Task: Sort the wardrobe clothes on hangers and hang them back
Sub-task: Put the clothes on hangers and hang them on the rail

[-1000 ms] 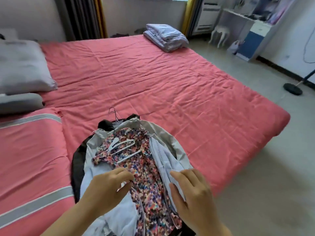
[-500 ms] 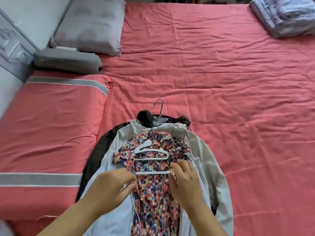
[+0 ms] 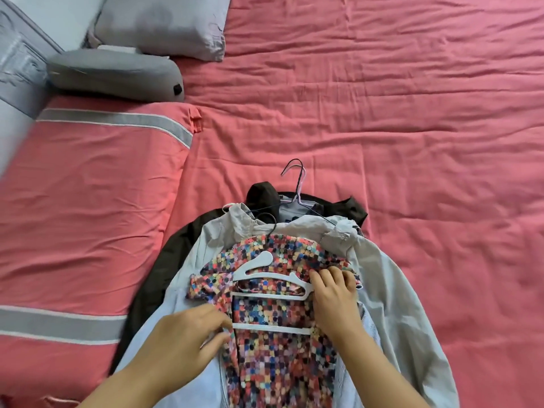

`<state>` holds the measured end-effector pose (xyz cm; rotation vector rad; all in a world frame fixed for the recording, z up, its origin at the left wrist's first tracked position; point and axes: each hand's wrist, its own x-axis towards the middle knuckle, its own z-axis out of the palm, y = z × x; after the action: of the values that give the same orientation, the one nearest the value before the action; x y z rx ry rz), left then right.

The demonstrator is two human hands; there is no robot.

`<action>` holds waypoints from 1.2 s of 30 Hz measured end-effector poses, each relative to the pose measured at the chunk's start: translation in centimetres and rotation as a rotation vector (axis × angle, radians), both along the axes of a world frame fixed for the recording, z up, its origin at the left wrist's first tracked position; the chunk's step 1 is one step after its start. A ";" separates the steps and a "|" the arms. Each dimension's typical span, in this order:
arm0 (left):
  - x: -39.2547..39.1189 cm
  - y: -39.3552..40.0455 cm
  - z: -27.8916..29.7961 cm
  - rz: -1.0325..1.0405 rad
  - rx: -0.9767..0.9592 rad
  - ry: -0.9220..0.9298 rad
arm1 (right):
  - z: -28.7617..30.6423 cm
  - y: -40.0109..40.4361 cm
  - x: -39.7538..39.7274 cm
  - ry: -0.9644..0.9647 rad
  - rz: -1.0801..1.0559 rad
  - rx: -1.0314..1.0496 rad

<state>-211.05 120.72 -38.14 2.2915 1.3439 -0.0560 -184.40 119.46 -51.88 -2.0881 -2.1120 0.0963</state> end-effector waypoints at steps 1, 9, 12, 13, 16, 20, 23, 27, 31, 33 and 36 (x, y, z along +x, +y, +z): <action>0.0 0.1 0.1 0.003 -0.009 0.006 | -0.1 0.0 0.0 0.006 0.005 0.015; -0.4 1.9 1.6 0.003 0.041 0.008 | 4.0 -1.1 -0.4 0.121 -0.095 0.056; 0.1 2.4 3.1 -0.020 0.097 -0.024 | 7.9 -2.7 -0.9 0.224 -0.121 0.042; 0.2 2.4 3.6 -0.028 0.134 -0.038 | 9.2 -3.4 -1.1 0.255 -0.123 0.035; 0.2 2.2 5.1 -0.038 0.211 -0.058 | 12.8 -6.0 -2.1 0.310 -0.219 0.026; -1.2 0.9 7.2 -0.146 0.326 -0.018 | 18.2 -9.7 -3.5 0.358 -0.430 0.092; -3.0 -0.8 8.9 -0.187 0.259 -0.036 | 22.5 -13.1 -5.2 0.397 -0.544 0.179; -5.0 -3.6 11.7 -0.284 0.194 -0.276 | 28.8 -18.9 -9.5 0.414 -0.703 0.314; -6.4 -6.4 14.8 -0.415 0.144 -0.421 | 34.2 -25.1 -15.1 0.405 -0.864 0.382; -6.8 -8.0 16.4 -0.529 0.169 -0.478 | 36.7 -28.6 -18.2 0.345 -0.951 0.413; -6.9 -10.4 19.0 -0.680 0.217 -0.561 | 39.6 -33.5 -22.7 0.254 -1.085 0.475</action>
<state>-218.00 110.30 -19.14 2.5661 0.2812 0.4918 -207.10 86.01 -12.31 -2.3936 -0.5823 -0.2388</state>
